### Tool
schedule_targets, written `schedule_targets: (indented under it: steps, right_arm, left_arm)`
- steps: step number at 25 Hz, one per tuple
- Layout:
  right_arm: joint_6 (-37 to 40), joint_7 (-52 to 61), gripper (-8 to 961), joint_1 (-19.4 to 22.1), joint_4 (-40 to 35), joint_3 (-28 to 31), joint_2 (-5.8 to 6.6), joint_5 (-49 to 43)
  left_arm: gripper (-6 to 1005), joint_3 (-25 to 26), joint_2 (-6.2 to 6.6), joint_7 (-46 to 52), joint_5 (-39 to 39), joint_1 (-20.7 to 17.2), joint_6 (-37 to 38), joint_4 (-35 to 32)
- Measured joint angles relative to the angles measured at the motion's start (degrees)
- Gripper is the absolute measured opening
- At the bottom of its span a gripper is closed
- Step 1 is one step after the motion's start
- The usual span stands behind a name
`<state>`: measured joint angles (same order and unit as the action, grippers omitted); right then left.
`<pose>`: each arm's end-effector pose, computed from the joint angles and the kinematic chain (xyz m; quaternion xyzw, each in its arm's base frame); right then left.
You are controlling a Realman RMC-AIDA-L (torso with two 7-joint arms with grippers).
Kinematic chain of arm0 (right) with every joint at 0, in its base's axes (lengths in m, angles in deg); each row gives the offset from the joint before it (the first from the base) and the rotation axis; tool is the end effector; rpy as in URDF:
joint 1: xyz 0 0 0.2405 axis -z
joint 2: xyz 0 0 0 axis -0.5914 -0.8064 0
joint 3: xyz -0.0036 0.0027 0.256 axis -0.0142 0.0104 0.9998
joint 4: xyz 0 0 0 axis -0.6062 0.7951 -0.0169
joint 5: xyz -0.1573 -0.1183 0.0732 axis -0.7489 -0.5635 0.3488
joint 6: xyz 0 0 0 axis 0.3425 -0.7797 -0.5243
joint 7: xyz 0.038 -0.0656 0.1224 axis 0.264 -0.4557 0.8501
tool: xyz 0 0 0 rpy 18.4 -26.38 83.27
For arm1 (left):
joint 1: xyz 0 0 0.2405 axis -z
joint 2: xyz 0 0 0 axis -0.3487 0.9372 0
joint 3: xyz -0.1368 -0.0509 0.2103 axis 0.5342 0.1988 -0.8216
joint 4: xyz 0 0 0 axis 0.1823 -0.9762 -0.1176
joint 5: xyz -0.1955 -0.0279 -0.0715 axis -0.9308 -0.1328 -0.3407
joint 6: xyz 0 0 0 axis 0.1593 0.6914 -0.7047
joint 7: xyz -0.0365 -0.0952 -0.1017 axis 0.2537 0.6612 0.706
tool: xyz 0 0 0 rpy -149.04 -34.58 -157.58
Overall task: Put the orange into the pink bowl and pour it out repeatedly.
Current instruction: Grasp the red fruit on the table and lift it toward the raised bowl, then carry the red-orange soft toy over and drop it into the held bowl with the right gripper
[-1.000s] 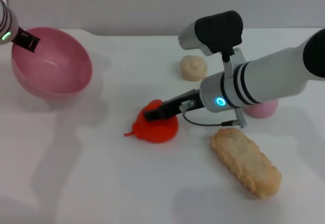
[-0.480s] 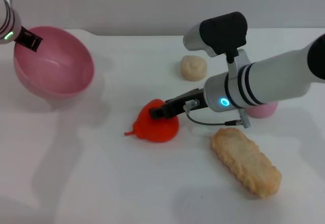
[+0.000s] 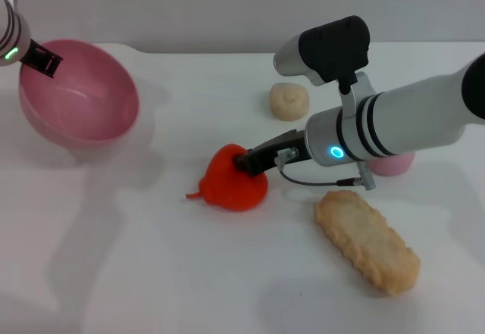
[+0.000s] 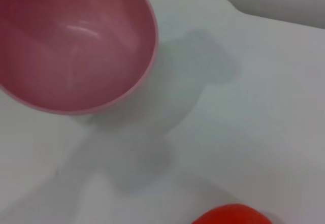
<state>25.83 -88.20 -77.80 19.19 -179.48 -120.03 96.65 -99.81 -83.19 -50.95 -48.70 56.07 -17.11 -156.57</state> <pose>0.1528 0.3752 -0.1229 -0.9050 0.3881 0.0133 0.1741 -0.1873 0.4131 0.0604 -0.7554 -0.3253 0.2201 0.5245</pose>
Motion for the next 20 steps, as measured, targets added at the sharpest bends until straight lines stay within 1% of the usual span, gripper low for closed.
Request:
schedule_targets:
  steps: [6, 9, 10, 11, 13, 14, 15, 20]
  right_arm:
    - [-0.18, -0.05, 148, 0.08, -0.35, -0.26, -0.04, 0.08]
    - [-1.21, -0.06, 77, 1.15, -3.37, -0.33, 0.03, 0.00]
    - [-2.34, -0.04, 73, 3.56, -8.70, -0.10, 0.19, -1.15]
    - [-2.34, -0.04, 68, 3.56, -8.70, -0.10, 0.19, -1.15]
    - [-3.74, 0.80, 59, 6.79, -15.21, 1.08, 0.27, -3.29]
    - [-5.69, 2.22, 55, 9.75, -21.81, 3.11, 0.30, -5.68]
    - [-5.69, 2.22, 55, 9.75, -21.81, 3.11, 0.30, -5.68]
    - [-11.24, 5.67, 54, 16.72, -38.28, 6.39, 0.14, -11.75]
  left_arm:
    - [42, 0.02, -0.07, -0.68, 0.00, -0.07, 0.04, -0.01]
    - [42, 0.02, -0.06, -0.68, -0.29, -0.29, 0.20, -0.07]
    - [42, 0.02, -0.06, -0.68, -0.47, -0.35, 0.29, -0.09]
    - [42, 0.02, -0.06, -0.68, -0.47, -0.35, 0.29, -0.09]
    - [42, 0.02, -0.07, -0.68, -0.52, -0.47, 0.39, -0.08]
    - [42, 0.02, -0.10, -0.68, -0.56, -0.49, 0.44, -0.06]
    - [42, 0.02, -0.11, -0.68, -0.57, -0.51, 0.45, -0.05]
    - [42, -0.03, -0.19, -0.68, -0.84, -0.41, 0.50, 0.13]
